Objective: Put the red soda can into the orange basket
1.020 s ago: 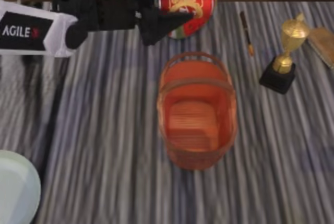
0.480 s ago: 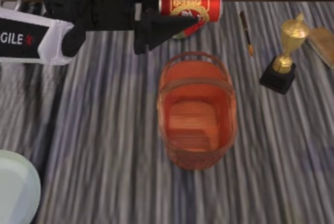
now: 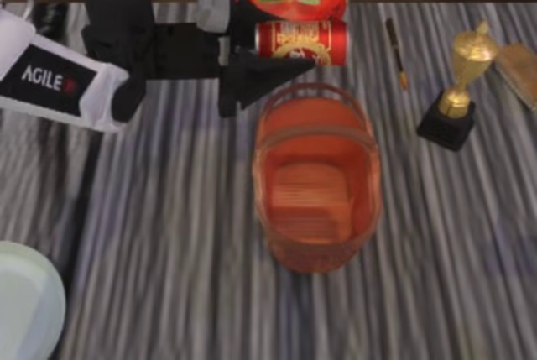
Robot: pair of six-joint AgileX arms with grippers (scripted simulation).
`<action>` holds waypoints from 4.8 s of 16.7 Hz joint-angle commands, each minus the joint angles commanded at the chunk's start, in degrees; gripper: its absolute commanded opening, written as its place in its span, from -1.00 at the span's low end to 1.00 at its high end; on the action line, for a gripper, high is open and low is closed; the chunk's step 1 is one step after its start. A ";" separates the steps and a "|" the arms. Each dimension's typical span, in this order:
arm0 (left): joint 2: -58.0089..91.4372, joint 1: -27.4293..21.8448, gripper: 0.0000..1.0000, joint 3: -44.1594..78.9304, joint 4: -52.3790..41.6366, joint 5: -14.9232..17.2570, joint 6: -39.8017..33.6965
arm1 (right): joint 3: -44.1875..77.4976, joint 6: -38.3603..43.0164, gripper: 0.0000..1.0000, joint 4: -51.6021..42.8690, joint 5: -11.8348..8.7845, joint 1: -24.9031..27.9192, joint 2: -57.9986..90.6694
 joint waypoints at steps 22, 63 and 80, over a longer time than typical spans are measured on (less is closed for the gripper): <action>7.30 0.57 0.96 -2.11 9.49 -0.01 -0.24 | 0.00 0.00 1.00 0.00 0.00 0.00 0.00; -126.46 18.97 1.00 -71.23 -52.96 -72.45 -2.62 | 130.30 -58.73 1.00 -86.99 0.32 38.36 132.83; -126.94 18.99 1.00 -71.57 -53.17 -72.70 -2.48 | 124.41 -58.92 0.85 -82.06 0.28 38.54 132.25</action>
